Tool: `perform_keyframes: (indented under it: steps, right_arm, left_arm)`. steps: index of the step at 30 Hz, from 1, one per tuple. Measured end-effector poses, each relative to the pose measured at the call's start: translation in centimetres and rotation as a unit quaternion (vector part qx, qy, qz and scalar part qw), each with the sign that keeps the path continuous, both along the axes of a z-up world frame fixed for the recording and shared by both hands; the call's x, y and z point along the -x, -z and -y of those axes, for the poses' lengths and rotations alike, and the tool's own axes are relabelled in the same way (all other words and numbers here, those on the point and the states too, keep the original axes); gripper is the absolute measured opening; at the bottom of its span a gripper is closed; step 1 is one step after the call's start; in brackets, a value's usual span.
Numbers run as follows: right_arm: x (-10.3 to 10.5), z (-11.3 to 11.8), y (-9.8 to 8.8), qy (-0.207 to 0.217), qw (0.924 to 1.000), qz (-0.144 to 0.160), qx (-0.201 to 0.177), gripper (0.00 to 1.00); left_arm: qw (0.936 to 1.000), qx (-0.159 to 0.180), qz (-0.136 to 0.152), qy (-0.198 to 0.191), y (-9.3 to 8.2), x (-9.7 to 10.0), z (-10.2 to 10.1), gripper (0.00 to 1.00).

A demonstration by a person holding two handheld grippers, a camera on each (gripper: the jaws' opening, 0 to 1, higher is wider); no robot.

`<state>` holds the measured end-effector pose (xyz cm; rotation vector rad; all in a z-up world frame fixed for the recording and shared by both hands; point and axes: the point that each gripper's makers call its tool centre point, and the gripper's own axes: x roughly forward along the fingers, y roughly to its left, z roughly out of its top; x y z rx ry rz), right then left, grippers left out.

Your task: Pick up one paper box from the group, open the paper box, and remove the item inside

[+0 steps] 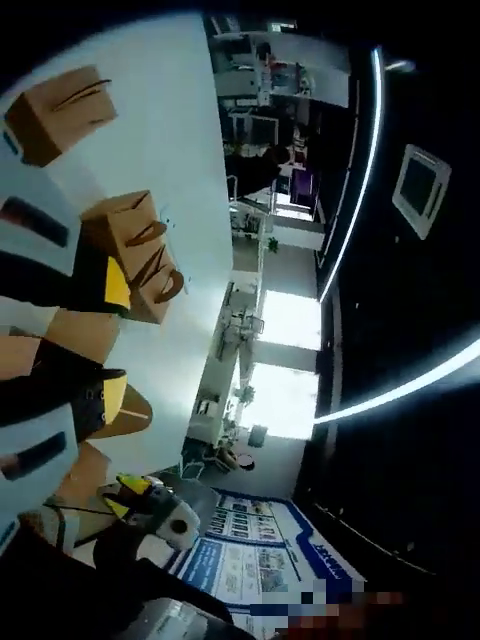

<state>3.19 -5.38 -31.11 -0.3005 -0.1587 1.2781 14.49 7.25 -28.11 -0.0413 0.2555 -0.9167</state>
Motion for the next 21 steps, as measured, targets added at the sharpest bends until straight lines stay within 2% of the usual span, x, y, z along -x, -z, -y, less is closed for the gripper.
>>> perform_keyframes:
  steps: [8, 10, 13, 15, 18, 21]
  right_arm:
    - [-0.7, -0.1, -0.4, 0.015, 0.9998, -0.010, -0.002, 0.17]
    - [-1.1, -0.1, -0.6, 0.026, 0.9994, -0.023, -0.010, 0.17]
    - [-1.5, -0.1, -0.7, 0.033, 0.9986, -0.038, -0.017, 0.17]
    - [-1.7, -0.2, -0.6, 0.041, 0.9981, -0.044, -0.013, 0.17]
    - [-1.7, -0.4, -0.2, 0.045, 0.9980, -0.043, 0.003, 0.17]
    - [-1.3, -0.5, -0.4, 0.036, 0.9981, -0.050, -0.001, 0.17]
  left_arm:
    - [0.9995, -0.013, 0.021, -0.019, 1.4, 4.2, 0.3, 0.23]
    - [0.9992, -0.009, 0.029, -0.028, 1.5, 4.7, 0.4, 0.22]
    - [0.9979, 0.012, 0.036, -0.051, 1.4, 5.2, 0.2, 0.22]
    - [0.9926, 0.053, 0.033, -0.104, 1.4, 5.9, -0.4, 0.21]
    - [0.9935, 0.047, 0.036, -0.097, 2.5, 7.8, 0.5, 0.21]
    - [0.9932, 0.035, 0.036, -0.106, 3.2, 8.6, 0.6, 0.21]
